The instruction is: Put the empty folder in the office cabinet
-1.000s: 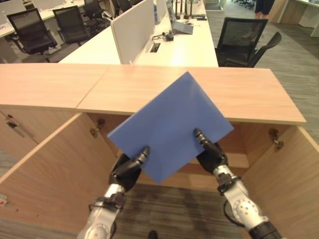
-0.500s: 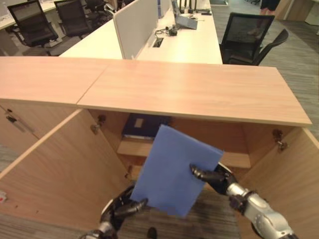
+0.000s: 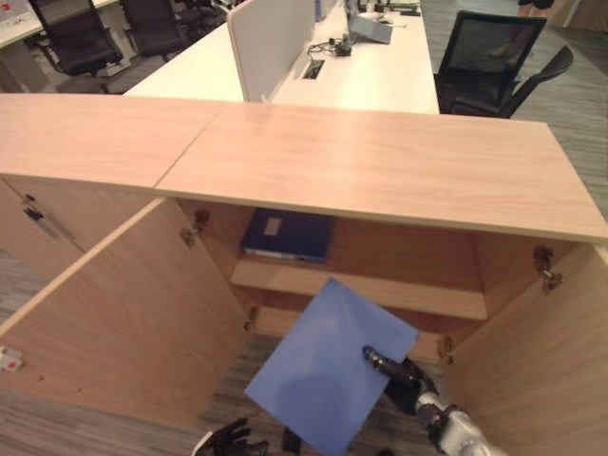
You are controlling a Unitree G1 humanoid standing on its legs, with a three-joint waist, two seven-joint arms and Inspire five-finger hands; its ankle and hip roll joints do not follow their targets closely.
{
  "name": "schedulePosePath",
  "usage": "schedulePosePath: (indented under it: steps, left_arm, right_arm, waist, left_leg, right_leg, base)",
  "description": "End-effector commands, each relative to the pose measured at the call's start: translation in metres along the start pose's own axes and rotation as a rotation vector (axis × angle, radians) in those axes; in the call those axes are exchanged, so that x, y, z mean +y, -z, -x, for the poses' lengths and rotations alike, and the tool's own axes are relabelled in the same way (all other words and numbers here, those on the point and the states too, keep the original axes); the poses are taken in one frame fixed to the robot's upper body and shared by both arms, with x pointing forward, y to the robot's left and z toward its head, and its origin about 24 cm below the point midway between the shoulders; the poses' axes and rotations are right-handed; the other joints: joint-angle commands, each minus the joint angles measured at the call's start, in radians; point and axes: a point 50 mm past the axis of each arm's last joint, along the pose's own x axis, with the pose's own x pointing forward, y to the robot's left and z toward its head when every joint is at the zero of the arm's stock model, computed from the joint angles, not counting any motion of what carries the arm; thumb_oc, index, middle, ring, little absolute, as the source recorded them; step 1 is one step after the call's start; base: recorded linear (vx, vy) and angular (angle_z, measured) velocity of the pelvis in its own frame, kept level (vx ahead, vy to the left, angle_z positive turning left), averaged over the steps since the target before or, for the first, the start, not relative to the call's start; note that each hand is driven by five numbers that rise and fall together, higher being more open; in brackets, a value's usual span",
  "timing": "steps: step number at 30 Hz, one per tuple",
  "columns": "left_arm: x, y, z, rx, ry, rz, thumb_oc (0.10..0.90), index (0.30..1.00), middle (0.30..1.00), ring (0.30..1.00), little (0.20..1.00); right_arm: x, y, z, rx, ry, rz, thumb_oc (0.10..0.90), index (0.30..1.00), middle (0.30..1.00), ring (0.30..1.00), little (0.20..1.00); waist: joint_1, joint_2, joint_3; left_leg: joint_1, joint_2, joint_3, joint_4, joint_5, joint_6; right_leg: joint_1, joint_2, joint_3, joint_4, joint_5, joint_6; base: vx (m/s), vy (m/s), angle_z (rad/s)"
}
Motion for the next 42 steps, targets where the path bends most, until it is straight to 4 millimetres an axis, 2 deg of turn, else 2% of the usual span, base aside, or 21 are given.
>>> schedulePosePath:
  steps: [1,2,5,6,7,8,14,15,16,19,20,21,23,24,25,26,29,34,35,38,42]
  left_arm:
    - [0.004,-0.006,-0.005,0.033,-0.019,-0.169,0.800,0.900,0.900,0.900,0.900]
    - [0.004,-0.005,-0.005,0.041,-0.024,-0.193,0.800,0.900,0.900,0.900,0.900]
    - [0.003,-0.006,-0.004,0.035,-0.017,-0.227,0.800,0.900,0.900,0.900,0.900]
    - [0.003,-0.005,-0.004,0.030,-0.012,-0.227,0.800,0.900,0.900,0.900,0.900]
    - [0.004,-0.006,-0.003,0.027,-0.015,-0.231,0.800,0.900,0.900,0.900,0.900]
    - [0.004,-0.006,-0.003,0.025,-0.015,-0.232,0.800,0.900,0.900,0.900,0.900]
    - [0.011,-0.015,-0.003,-0.007,-0.019,-0.276,0.800,0.900,0.900,0.900,0.900]
    - [0.011,-0.017,-0.003,-0.010,-0.019,-0.278,0.800,0.900,0.900,0.900,0.900]
    - [0.013,-0.020,-0.003,-0.022,-0.013,-0.299,0.800,0.900,0.900,0.900,0.900]
    - [0.015,-0.023,-0.002,-0.034,-0.004,-0.332,0.800,0.900,0.900,0.900,0.900]
    - [0.017,-0.028,-0.002,-0.050,0.004,-0.361,0.800,0.900,0.900,0.900,0.900]
    - [0.017,-0.029,-0.002,-0.054,0.006,-0.363,0.800,0.900,0.900,0.900,0.900]
    - [0.019,-0.034,-0.001,-0.069,0.022,-0.412,0.800,0.900,0.900,0.900,0.900]
    - [0.019,-0.035,-0.002,-0.072,0.024,-0.412,0.800,0.900,0.900,0.900,0.900]
    - [0.018,-0.038,-0.001,-0.086,0.041,-0.432,0.800,0.900,0.900,0.900,0.900]
    - [0.018,-0.038,-0.001,-0.089,0.043,-0.432,0.800,0.900,0.900,0.900,0.900]
    - [0.019,-0.044,0.001,-0.114,0.063,-0.473,0.800,0.900,0.900,0.900,0.900]
    - [0.023,-0.056,0.002,-0.150,0.066,-0.493,0.800,0.900,0.900,0.900,0.900]
    - [0.022,-0.056,0.002,-0.152,0.067,-0.492,0.800,0.900,0.900,0.900,0.900]
    - [0.032,-0.069,0.007,-0.198,0.069,-0.506,0.800,0.900,0.900,0.900,0.900]
    - [0.034,-0.074,0.009,-0.213,0.080,-0.532,0.800,0.900,0.900,0.900,0.900]
  right_arm:
    - [0.063,-0.083,-0.024,-0.394,-0.201,-0.206,0.400,0.300,0.300,0.300,0.300]
    - [0.066,-0.094,-0.031,-0.435,-0.166,-0.280,0.400,0.300,0.300,0.300,0.300]
    - [0.073,-0.109,-0.037,-0.490,-0.153,-0.349,0.400,0.300,0.300,0.300,0.300]
    - [0.078,-0.126,-0.040,-0.548,-0.133,-0.400,0.400,0.300,0.300,0.300,0.300]
    - [0.078,-0.134,-0.042,-0.575,-0.112,-0.430,0.400,0.300,0.300,0.300,0.300]
    - [0.079,-0.135,-0.042,-0.577,-0.112,-0.431,0.400,0.300,0.300,0.300,0.300]
    - [0.084,-0.213,-0.034,-0.809,-0.060,-0.608,0.400,0.300,0.300,0.300,0.300]
    - [0.084,-0.215,-0.034,-0.812,-0.061,-0.610,0.400,0.300,0.300,0.300,0.300]
    - [0.081,-0.241,-0.026,-0.885,-0.040,-0.667,0.400,0.300,0.300,0.300,0.300]
    - [0.078,-0.272,-0.013,-0.969,-0.021,-0.741,0.400,0.300,0.300,0.300,0.300]
    - [0.077,-0.297,-0.001,-1.026,-0.016,-0.762,0.400,0.300,0.300,0.300,0.300]
    - [0.077,-0.299,0.000,-1.030,-0.017,-0.763,0.400,0.300,0.300,0.300,0.300]
    - [0.080,-0.330,0.018,-1.092,-0.019,-0.788,0.400,0.300,0.300,0.300,0.300]
    - [0.081,-0.332,0.019,-1.095,-0.020,-0.788,0.400,0.300,0.300,0.300,0.300]
    - [0.088,-0.350,0.032,-1.135,-0.049,-0.774,0.400,0.300,0.300,0.300,0.300]
    - [0.088,-0.351,0.033,-1.137,-0.050,-0.773,0.400,0.300,0.300,0.300,0.300]
    - [0.092,-0.376,0.055,-1.197,-0.068,-0.748,0.400,0.300,0.300,0.300,0.300]
    - [0.084,-0.407,0.090,-1.254,0.003,-0.639,0.400,0.300,0.300,0.300,0.300]
    - [0.085,-0.407,0.090,-1.255,0.003,-0.638,0.400,0.300,0.300,0.300,0.300]
    - [0.080,-0.431,0.129,-1.350,0.007,-0.624,0.400,0.300,0.300,0.300,0.300]
    - [0.086,-0.443,0.148,-1.388,0.023,-0.592,0.400,0.300,0.300,0.300,0.300]
  waist:
    - [0.024,-0.014,0.033]
    - [0.036,-0.008,0.037]
    - [0.050,0.000,0.044]
    - [0.062,0.007,0.051]
    - [0.069,0.012,0.054]
    - [0.070,0.011,0.055]
    - [0.108,0.048,0.073]
    - [0.109,0.048,0.075]
    - [0.121,0.063,0.078]
    - [0.135,0.080,0.079]
    - [0.146,0.092,0.084]
    - [0.149,0.094,0.085]
    - [0.161,0.114,0.092]
    - [0.164,0.115,0.093]
    - [0.171,0.128,0.101]
    - [0.173,0.130,0.101]
    - [0.183,0.158,0.118]
    - [0.203,0.197,0.134]
    - [0.204,0.197,0.133]
    - [0.212,0.230,0.144]
    - [0.219,0.250,0.153]
  left_leg:
    - [0.081,-0.026,0.019,0.001,-0.130,-0.002]
    - [0.071,-0.027,0.015,0.001,-0.128,-0.002]
    - [0.059,-0.030,0.009,0.001,-0.124,-0.002]
    - [0.047,-0.033,0.003,0.001,-0.121,-0.001]
    - [0.041,-0.033,-0.001,0.001,-0.120,0.000]
    - [0.040,-0.033,-0.001,0.001,-0.119,0.000]
    - [-0.004,-0.044,-0.025,0.001,-0.106,-0.004]
    - [-0.006,-0.044,-0.026,0.001,-0.105,-0.004]
    - [-0.020,-0.049,-0.035,0.001,-0.102,-0.005]
    - [-0.036,-0.052,-0.042,0.001,-0.099,-0.006]
    - [-0.048,-0.054,-0.047,0.001,-0.095,-0.007]
    - [-0.050,-0.054,-0.048,0.002,-0.095,-0.007]
    - [-0.067,-0.053,-0.049,0.003,-0.092,-0.007]
    - [-0.069,-0.053,-0.048,0.003,-0.092,-0.006]
    - [-0.082,-0.053,-0.046,0.005,-0.089,-0.005]
    - [-0.085,-0.052,-0.045,0.005,-0.089,-0.005]
    - [-0.114,-0.049,-0.038,0.015,-0.084,-0.001]
    - [-0.200,-0.056,-0.035,0.080,-0.092,0.003]
    - [-0.205,-0.057,-0.035,0.083,-0.093,0.003]
    - [-0.309,-0.074,-0.031,0.194,-0.131,-0.008]
    - [-0.370,-0.090,-0.033,0.268,-0.154,-0.013]
  right_leg:
    - [0.030,0.013,-0.006,0.027,-0.114,0.007]
    - [0.024,0.014,-0.009,0.024,-0.114,0.007]
    - [0.017,0.015,-0.014,0.027,-0.116,0.007]
    - [0.008,0.016,-0.018,0.028,-0.117,0.008]
    - [0.002,0.016,-0.020,0.031,-0.119,0.008]
    - [0.001,0.016,-0.020,0.031,-0.119,0.008]
    - [-0.035,0.011,-0.045,0.046,-0.129,0.008]
    - [-0.037,0.011,-0.046,0.047,-0.130,0.008]
    - [-0.049,0.010,-0.054,0.050,-0.134,0.009]
    - [-0.063,0.008,-0.062,0.055,-0.140,0.011]
    - [-0.079,0.004,-0.063,0.061,-0.142,0.012]
    - [-0.082,0.004,-0.063,0.063,-0.142,0.013]
    - [-0.109,-0.001,-0.062,0.079,-0.147,0.015]
    - [-0.112,-0.002,-0.061,0.082,-0.148,0.015]
    - [-0.138,-0.006,-0.057,0.099,-0.152,0.017]
    - [-0.143,-0.007,-0.055,0.103,-0.153,0.017]
    - [-0.200,-0.019,-0.046,0.153,-0.163,0.019]
    - [-0.313,-0.044,-0.033,0.268,-0.196,0.020]
    - [-0.319,-0.045,-0.032,0.273,-0.198,0.020]
    - [-0.435,-0.083,-0.014,0.423,-0.260,0.022]
    - [-0.511,-0.097,0.001,0.523,-0.287,0.021]
  base:
    - [0.00,-0.008,0.08]
    - [0.00,-0.003,0.10]
    - [-0.01,-0.003,0.07]
    - [-0.04,0.009,0.13]
    - [-0.03,0.003,0.14]
    - [-0.02,0.002,0.09]
    - [-0.03,0.006,0.10]
    - [-0.02,0.018,0.25]
    - [-0.02,0.019,0.25]
    - [-0.01,0.016,0.21]
    - [-0.01,0.018,0.18]
    - [-0.02,0.015,0.10]
    - [-0.02,0.033,0.09]
    - [-0.04,0.049,0.08]
    - [0.00,0.000,0.00]
    - [-0.04,0.039,-0.03]
    - [-0.04,0.043,-0.10]
    - [-0.03,0.030,-0.05]
    - [0.00,0.000,0.00]
    - [-0.02,0.014,0.05]
    - [-0.03,0.008,0.16]
